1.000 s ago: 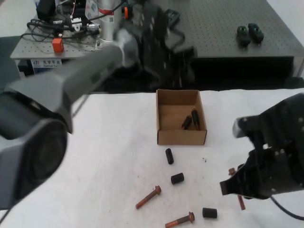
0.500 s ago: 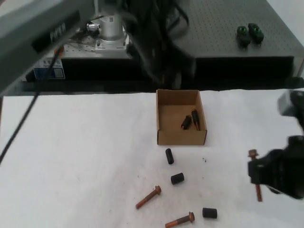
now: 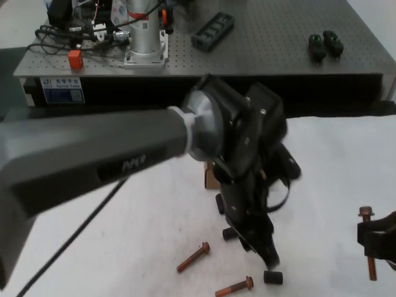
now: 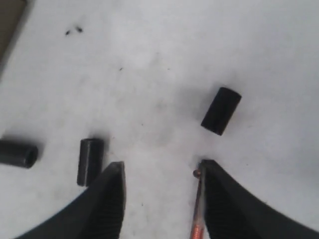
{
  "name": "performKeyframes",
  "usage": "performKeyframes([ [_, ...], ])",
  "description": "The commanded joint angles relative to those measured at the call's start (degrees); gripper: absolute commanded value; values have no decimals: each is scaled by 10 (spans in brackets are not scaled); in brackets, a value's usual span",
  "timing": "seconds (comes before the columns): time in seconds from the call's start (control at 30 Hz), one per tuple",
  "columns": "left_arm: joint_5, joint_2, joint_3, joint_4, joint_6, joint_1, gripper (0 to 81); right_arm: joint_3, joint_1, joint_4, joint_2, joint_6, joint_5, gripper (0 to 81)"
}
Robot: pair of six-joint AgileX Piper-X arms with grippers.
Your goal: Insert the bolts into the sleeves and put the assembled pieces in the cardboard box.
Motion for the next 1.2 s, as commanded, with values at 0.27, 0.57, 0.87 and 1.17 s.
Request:
performKeyframes([
  [0.27, 9, 17, -2, -31, 123, -16, 338, -2, -34, 29, -5, -36, -8, 13],
  [0.57, 0, 69, -2, -55, 156, -35, 338, -2, -63, 30, -5, -59, -8, 13],
  [0.87, 0, 101, -3, -76, 156, -40, 334, -2, -76, 28, -5, -61, -24, 13],
  [1.17, 0, 107, -4, -76, 160, -40, 66, -2, -76, 26, -5, -61, -24, 13],
])
